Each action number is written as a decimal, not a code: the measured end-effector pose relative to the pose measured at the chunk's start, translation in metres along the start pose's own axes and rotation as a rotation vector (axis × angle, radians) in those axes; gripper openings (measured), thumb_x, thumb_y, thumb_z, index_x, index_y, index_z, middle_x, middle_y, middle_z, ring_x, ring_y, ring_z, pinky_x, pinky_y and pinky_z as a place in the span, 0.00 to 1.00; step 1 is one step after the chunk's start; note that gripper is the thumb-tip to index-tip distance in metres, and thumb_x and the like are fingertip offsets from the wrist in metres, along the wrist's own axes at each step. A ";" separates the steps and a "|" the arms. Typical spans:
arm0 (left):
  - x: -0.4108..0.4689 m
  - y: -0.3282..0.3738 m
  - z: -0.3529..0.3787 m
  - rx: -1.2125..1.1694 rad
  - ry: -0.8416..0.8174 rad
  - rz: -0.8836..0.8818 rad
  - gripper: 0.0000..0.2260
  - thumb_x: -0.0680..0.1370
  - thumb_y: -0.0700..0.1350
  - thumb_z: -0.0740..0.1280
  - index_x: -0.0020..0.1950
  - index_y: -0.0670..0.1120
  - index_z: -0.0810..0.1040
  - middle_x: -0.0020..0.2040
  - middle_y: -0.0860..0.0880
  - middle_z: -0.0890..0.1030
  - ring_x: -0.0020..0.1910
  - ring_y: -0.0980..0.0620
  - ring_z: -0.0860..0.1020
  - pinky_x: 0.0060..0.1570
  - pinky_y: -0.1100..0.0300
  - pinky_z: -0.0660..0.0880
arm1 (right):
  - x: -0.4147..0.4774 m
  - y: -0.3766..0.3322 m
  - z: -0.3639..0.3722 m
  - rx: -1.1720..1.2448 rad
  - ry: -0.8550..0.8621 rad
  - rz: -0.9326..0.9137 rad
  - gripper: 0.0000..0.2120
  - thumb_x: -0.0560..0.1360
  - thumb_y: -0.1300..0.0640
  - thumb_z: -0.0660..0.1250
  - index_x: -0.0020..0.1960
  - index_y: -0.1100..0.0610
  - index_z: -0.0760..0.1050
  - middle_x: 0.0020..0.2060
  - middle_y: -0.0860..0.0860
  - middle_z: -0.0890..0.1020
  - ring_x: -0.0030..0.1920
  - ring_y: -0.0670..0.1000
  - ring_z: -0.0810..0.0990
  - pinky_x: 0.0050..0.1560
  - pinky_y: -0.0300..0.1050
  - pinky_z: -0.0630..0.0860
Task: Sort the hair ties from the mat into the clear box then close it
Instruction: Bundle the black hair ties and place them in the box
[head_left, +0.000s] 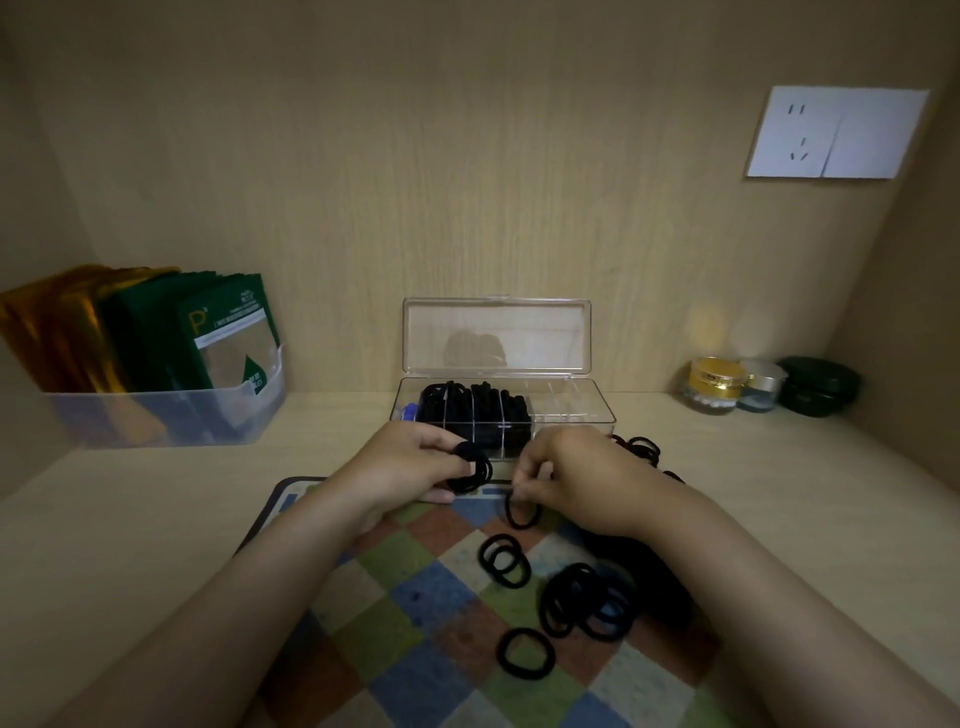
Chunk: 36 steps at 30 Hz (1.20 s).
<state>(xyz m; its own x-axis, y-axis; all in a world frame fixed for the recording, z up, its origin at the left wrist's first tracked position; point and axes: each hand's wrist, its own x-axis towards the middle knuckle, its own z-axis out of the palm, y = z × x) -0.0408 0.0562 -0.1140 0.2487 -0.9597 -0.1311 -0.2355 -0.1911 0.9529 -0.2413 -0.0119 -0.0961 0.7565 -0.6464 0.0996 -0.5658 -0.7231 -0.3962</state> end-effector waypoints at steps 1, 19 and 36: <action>0.000 -0.001 0.000 0.008 0.004 0.002 0.06 0.75 0.37 0.73 0.52 0.43 0.85 0.50 0.44 0.86 0.49 0.51 0.85 0.43 0.62 0.82 | -0.002 -0.002 -0.003 0.084 -0.007 -0.019 0.02 0.75 0.54 0.73 0.46 0.51 0.84 0.42 0.42 0.84 0.40 0.36 0.79 0.42 0.32 0.75; 0.000 -0.003 0.008 0.007 0.015 0.081 0.13 0.75 0.39 0.73 0.59 0.46 0.83 0.50 0.46 0.85 0.46 0.52 0.84 0.43 0.62 0.82 | -0.008 -0.016 -0.001 0.112 -0.103 -0.086 0.02 0.76 0.55 0.72 0.47 0.51 0.84 0.42 0.45 0.85 0.42 0.40 0.81 0.48 0.37 0.78; -0.004 -0.003 0.021 -0.177 -0.215 0.083 0.16 0.79 0.38 0.69 0.67 0.41 0.78 0.62 0.45 0.82 0.58 0.52 0.82 0.51 0.59 0.82 | 0.002 -0.006 0.008 0.259 0.320 0.058 0.03 0.71 0.56 0.77 0.42 0.49 0.85 0.34 0.42 0.84 0.32 0.35 0.78 0.34 0.27 0.69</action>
<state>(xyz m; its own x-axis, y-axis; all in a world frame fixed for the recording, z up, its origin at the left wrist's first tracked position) -0.0611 0.0565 -0.1217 0.0257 -0.9958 -0.0878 -0.0746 -0.0895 0.9932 -0.2338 -0.0072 -0.1010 0.5622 -0.7570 0.3329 -0.4724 -0.6244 -0.6220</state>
